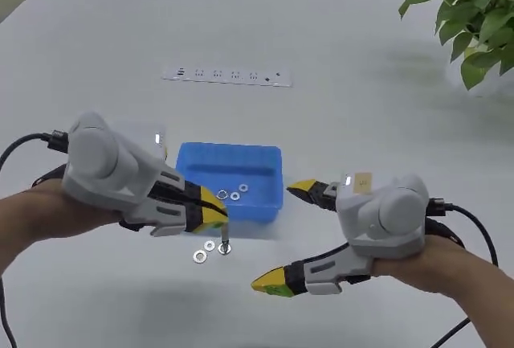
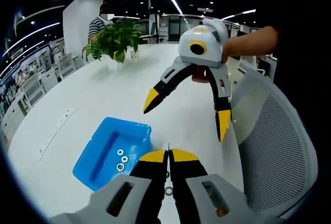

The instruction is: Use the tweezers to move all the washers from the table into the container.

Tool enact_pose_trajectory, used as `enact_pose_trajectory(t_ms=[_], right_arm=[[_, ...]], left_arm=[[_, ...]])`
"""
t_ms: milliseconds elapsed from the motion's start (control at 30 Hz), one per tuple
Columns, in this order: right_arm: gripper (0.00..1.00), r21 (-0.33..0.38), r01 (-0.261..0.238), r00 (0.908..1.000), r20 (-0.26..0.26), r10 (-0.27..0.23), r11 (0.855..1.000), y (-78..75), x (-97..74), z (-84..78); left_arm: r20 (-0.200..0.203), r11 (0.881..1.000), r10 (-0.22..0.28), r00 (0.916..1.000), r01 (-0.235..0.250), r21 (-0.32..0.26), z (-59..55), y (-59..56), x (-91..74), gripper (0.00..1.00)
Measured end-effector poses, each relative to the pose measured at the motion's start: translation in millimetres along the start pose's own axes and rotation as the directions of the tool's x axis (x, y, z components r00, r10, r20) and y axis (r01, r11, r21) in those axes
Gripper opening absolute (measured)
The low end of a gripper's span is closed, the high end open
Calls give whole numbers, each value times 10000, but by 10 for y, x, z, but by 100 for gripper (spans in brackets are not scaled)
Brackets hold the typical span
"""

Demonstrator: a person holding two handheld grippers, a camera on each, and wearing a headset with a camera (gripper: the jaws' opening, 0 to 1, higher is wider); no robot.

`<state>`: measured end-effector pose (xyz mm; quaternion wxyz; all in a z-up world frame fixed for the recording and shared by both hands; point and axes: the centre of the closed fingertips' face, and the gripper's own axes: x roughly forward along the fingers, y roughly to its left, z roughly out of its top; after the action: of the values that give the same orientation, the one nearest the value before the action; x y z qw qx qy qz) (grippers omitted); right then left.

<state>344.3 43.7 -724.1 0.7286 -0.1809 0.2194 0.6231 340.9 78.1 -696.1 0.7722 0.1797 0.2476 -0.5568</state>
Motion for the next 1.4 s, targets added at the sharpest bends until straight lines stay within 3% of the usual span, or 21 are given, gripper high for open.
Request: enact_pose_trajectory(t_ms=[500, 767, 1133, 1400], right_arm=[[71, -506, -597, 9982, 24, 599, 9969, 109, 114, 5], [61, -865, -960, 9954, -114, 954, 9916, 126, 218, 25], [49, -1349, -1601, 9868, -480, 1550, 9778, 129, 326, 8], [33, -1690, -1893, 9810, -754, 1788, 9673, 125, 442, 0]], left_arm=[[111, 9998, -158, 9998, 157, 117, -40, 1, 30, 5], [-58, 9989, -371, 9993, 372, 297, -60, -11, 12, 5], [-278, 9969, -569, 9980, 583, 526, -74, -36, 0, 5], [-353, 9966, -571, 9977, 590, 569, -73, -41, -2, 5]])
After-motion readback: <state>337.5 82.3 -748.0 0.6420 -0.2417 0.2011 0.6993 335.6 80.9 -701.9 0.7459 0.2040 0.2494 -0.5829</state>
